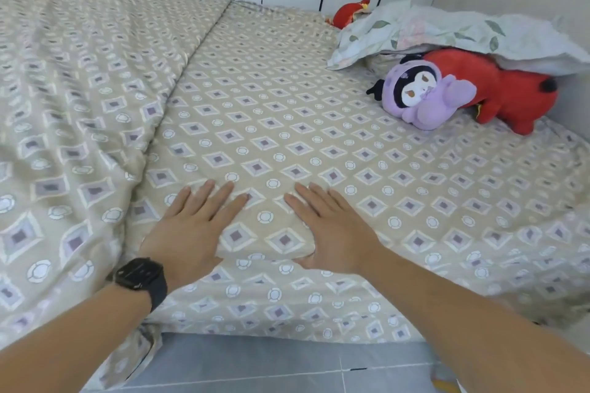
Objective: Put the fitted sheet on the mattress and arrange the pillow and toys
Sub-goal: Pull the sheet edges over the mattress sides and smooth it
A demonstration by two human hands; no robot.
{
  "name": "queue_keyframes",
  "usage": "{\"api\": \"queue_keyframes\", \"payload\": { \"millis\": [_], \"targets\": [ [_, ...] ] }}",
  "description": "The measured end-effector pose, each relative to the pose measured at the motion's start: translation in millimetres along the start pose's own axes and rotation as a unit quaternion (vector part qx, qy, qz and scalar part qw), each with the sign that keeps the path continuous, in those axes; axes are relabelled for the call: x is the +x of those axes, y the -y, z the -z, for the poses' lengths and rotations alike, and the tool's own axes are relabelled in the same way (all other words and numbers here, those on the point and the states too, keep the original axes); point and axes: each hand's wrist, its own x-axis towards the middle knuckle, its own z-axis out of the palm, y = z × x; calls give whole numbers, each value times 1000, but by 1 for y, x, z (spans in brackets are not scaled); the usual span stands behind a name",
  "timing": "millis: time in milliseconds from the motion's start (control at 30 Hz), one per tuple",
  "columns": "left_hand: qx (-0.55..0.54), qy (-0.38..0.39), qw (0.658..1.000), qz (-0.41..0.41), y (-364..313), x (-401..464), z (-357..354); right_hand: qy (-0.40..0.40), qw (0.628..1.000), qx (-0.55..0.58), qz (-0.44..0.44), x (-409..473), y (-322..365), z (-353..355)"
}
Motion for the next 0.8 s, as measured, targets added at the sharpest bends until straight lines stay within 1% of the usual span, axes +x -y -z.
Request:
{"api": "queue_keyframes", "payload": {
  "millis": [100,233,267,300,333,400,433,467,500,533,567,600,633,667,700,767,800],
  "targets": [
    [4,-7,1000,6,-3,3,-6,13,1000,-14,6,4,0,-5],
    [8,48,998,29,-11,8,3,67,997,-27,-2,13,-4,-1],
    [16,73,996,41,-15,8,15,84,996,-36,-15,7,2,3],
    [25,125,990,55,-16,20,25,103,992,-60,-32,19,3,7],
    [33,205,977,55,-23,16,52,136,986,-62,-67,8,19,25],
    [-35,360,932,38,-40,16,99,236,959,-33,-151,2,51,67],
    [-123,436,891,29,-53,13,140,288,936,0,-204,-9,64,99],
    [-192,509,839,-1,-69,2,162,370,903,46,-211,-17,78,113],
    [-232,565,791,-29,-88,-13,209,454,857,109,-218,-44,93,151],
    [-240,591,769,-39,-103,-28,239,534,801,188,-195,-71,109,175],
    [-234,576,780,-72,-115,-45,266,592,738,264,-186,-99,122,200],
    [-216,566,789,-105,-130,-63,305,607,706,316,-184,-139,133,235],
    [-205,556,796,-122,-136,-76,332,590,724,316,-169,-168,139,261],
    [-213,548,800,-125,-141,-83,365,555,755,304,-170,-197,134,291],
    [-208,543,801,-142,-146,-87,401,540,768,295,-175,-228,125,324],
    [-181,542,807,-149,-151,-81,464,566,760,268,-172,-275,106,378],
    [-172,539,812,-139,-153,-71,493,577,760,245,-173,-292,93,403]
  ]
}}
